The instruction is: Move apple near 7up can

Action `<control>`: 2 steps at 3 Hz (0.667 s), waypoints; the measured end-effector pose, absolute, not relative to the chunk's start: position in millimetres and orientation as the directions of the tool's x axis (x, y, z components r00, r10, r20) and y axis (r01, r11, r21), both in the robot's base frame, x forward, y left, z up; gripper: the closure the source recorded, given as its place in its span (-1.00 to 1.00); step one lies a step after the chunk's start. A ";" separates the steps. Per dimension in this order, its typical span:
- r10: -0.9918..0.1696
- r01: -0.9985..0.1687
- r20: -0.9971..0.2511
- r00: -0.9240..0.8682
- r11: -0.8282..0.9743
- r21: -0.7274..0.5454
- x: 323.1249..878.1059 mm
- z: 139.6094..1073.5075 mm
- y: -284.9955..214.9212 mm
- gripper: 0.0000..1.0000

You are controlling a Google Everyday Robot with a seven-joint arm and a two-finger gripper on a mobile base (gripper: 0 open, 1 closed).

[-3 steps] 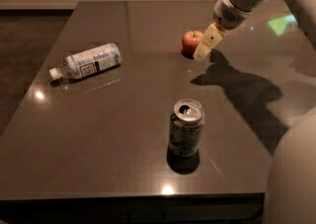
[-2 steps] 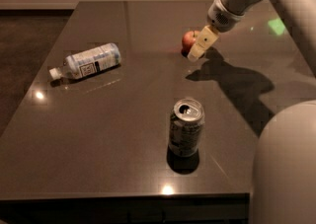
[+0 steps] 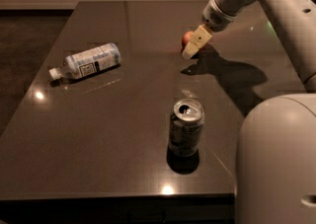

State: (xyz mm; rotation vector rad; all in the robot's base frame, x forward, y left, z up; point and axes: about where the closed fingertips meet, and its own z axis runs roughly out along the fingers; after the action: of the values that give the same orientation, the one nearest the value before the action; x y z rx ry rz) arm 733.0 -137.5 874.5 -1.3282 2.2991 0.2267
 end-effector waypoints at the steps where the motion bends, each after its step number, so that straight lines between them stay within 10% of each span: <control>1: -0.766 -0.851 -0.487 -0.420 0.518 -0.081 739.7 871.3 -134.4 -1.00; 2: -0.760 -0.855 -0.496 -0.421 0.515 -0.064 741.8 865.0 -131.1 -0.73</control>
Offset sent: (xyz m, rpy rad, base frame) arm 0.0046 0.0057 -0.0118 0.0486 0.0208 0.0084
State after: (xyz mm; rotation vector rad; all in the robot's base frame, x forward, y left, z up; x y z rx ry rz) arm 741.8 -131.1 865.0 -1.3202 2.2920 0.2722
